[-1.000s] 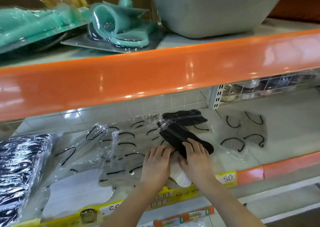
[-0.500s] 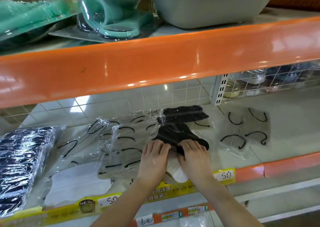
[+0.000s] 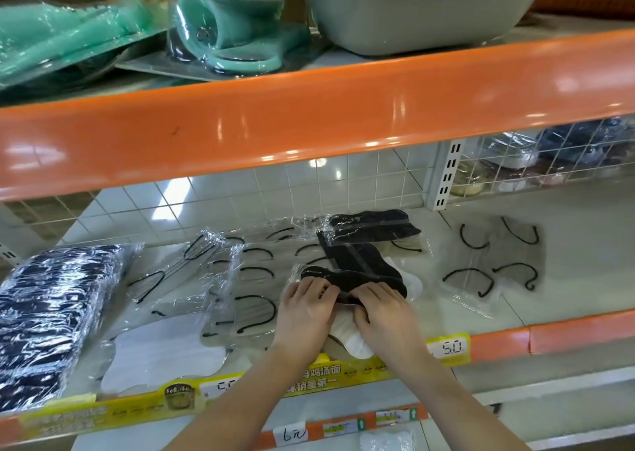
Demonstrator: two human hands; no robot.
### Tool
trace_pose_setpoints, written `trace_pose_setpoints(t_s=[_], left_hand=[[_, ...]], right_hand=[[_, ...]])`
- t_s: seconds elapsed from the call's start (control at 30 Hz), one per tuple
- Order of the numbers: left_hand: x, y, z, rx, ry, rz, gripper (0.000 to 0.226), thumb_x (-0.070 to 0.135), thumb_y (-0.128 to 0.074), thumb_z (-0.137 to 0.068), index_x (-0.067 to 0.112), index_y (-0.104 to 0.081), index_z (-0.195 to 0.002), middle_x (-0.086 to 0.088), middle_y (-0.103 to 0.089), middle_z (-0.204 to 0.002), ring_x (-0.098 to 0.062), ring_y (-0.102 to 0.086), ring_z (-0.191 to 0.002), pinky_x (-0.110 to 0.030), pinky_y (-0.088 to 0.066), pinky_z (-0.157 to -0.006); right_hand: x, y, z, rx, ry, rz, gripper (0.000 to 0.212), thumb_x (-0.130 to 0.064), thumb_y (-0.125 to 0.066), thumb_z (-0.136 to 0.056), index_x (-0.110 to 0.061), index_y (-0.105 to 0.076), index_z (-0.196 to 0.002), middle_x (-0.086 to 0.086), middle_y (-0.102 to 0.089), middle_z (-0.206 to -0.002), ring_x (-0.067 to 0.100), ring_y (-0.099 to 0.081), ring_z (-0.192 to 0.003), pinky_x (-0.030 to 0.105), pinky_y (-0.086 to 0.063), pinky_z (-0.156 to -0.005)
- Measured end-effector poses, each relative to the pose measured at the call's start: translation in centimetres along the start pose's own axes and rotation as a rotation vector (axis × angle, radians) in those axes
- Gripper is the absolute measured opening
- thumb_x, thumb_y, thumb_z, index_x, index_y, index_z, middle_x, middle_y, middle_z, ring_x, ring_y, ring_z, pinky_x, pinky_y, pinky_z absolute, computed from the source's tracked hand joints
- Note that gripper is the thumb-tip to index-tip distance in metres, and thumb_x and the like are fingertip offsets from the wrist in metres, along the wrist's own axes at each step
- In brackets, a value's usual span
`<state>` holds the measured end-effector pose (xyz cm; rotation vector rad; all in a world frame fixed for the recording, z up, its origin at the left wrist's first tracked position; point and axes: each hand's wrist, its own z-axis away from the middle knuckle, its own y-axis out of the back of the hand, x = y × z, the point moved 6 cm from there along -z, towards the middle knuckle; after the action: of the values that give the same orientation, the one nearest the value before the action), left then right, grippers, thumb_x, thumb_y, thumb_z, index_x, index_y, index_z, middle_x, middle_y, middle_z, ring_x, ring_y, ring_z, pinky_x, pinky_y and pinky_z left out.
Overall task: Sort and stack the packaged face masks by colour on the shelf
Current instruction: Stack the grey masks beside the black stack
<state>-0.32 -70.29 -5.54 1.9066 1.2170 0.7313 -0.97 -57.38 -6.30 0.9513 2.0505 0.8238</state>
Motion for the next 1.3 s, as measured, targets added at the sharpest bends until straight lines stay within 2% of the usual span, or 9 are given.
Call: trace_pose_setpoints(t_s=[0.13,0.2,0.3,0.4,0.47,0.77,0.9,1.1,1.3], left_hand=[[-0.7,1.1,-0.4,0.033,0.006,-0.027,0.008,0.012,-0.062,-0.074,0.014,-0.069,-0.079,0.0,-0.064,-0.079,-0.021,-0.062,-0.077,-0.032,-0.05,-0.065],[-1.1,1.8,-0.5,0.048,0.019,-0.035,0.016,0.005,-0.076,-0.064,0.013,-0.068,-0.075,-0.001,-0.064,-0.077,-0.022,-0.062,-0.075,-0.032,-0.05,-0.062],[-1.9,2.5,-0.6,0.056,0.046,-0.053,0.026,0.001,-0.083,-0.057,0.013,-0.067,-0.074,0.0,-0.063,-0.076,-0.022,-0.062,-0.074,-0.032,-0.049,-0.061],[-2.8,3.5,-0.2,0.087,0.053,-0.062,0.027,0.0,-0.083,-0.059,0.014,-0.068,-0.078,0.0,-0.062,-0.077,-0.022,-0.061,-0.071,-0.031,-0.049,-0.061],[-3.5,4.2,0.1,0.104,0.064,-0.077,0.027,0.0,-0.083,-0.059,0.013,-0.068,-0.077,0.0,-0.061,-0.076,-0.021,-0.06,-0.068,-0.031,-0.049,-0.059],[-8.9,6.9,2.6,0.039,0.166,-0.127,0.045,-0.005,-0.084,-0.043,0.01,-0.068,-0.082,-0.005,-0.064,-0.082,-0.026,-0.063,-0.07,-0.032,-0.05,-0.055],[-11.6,8.7,4.0,0.061,0.214,-0.136,0.043,0.0,-0.086,-0.044,0.008,-0.064,-0.08,-0.005,-0.062,-0.081,-0.027,-0.061,-0.071,-0.032,-0.049,-0.054],[-16.7,11.8,7.2,0.166,0.222,-0.222,0.029,-0.004,-0.071,-0.057,0.01,-0.059,-0.079,-0.004,-0.059,-0.079,-0.027,-0.056,-0.069,-0.033,-0.043,-0.054],[-21.4,14.6,10.7,0.182,0.214,-0.258,0.022,-0.001,-0.064,-0.06,0.008,-0.061,-0.08,-0.005,-0.061,-0.079,-0.028,-0.058,-0.07,-0.033,-0.044,-0.059]], right_hand=[[0.0,0.0,0.1,0.007,-0.003,-0.031,0.028,-0.02,-0.042,-0.078,-0.015,-0.069,-0.086,-0.002,-0.065,-0.088,0.018,-0.063,-0.081,0.033,-0.054,-0.067],[0.5,0.0,0.0,0.011,-0.048,-0.053,0.028,-0.021,-0.042,-0.078,-0.015,-0.068,-0.088,-0.001,-0.061,-0.093,0.019,-0.06,-0.084,0.033,-0.053,-0.07],[1.1,0.1,-0.2,0.019,-0.127,-0.082,0.029,-0.022,-0.042,-0.075,-0.015,-0.066,-0.088,0.001,-0.058,-0.092,0.023,-0.06,-0.083,0.036,-0.051,-0.07],[0.5,0.1,-0.6,0.032,-0.128,-0.067,0.014,-0.013,-0.061,-0.075,-0.015,-0.066,-0.087,0.002,-0.058,-0.09,0.026,-0.059,-0.079,0.038,-0.05,-0.068],[-0.5,-0.1,-1.0,0.023,-0.126,-0.062,0.02,-0.005,-0.074,-0.07,-0.013,-0.066,-0.086,0.002,-0.057,-0.089,0.026,-0.059,-0.079,0.038,-0.049,-0.069],[-7.5,-0.7,-3.0,0.065,0.104,-0.033,0.032,0.0,-0.081,-0.06,-0.011,-0.067,-0.087,0.004,-0.06,-0.094,0.024,-0.058,-0.091,0.041,-0.051,-0.084],[-11.3,-1.6,-3.5,0.047,0.246,-0.084,0.041,0.003,-0.078,-0.061,-0.016,-0.07,-0.095,-0.001,-0.064,-0.098,0.021,-0.06,-0.094,0.038,-0.051,-0.082],[-17.3,-4.7,-4.6,-0.012,0.379,-0.132,0.041,0.003,-0.07,-0.063,-0.016,-0.071,-0.099,-0.002,-0.065,-0.102,0.019,-0.059,-0.094,0.036,-0.053,-0.078],[-23.0,-8.0,-5.2,-0.083,0.439,-0.154,0.044,0.004,-0.072,-0.056,-0.015,-0.072,-0.096,-0.002,-0.065,-0.101,0.022,-0.059,-0.093,0.031,-0.044,-0.084]])
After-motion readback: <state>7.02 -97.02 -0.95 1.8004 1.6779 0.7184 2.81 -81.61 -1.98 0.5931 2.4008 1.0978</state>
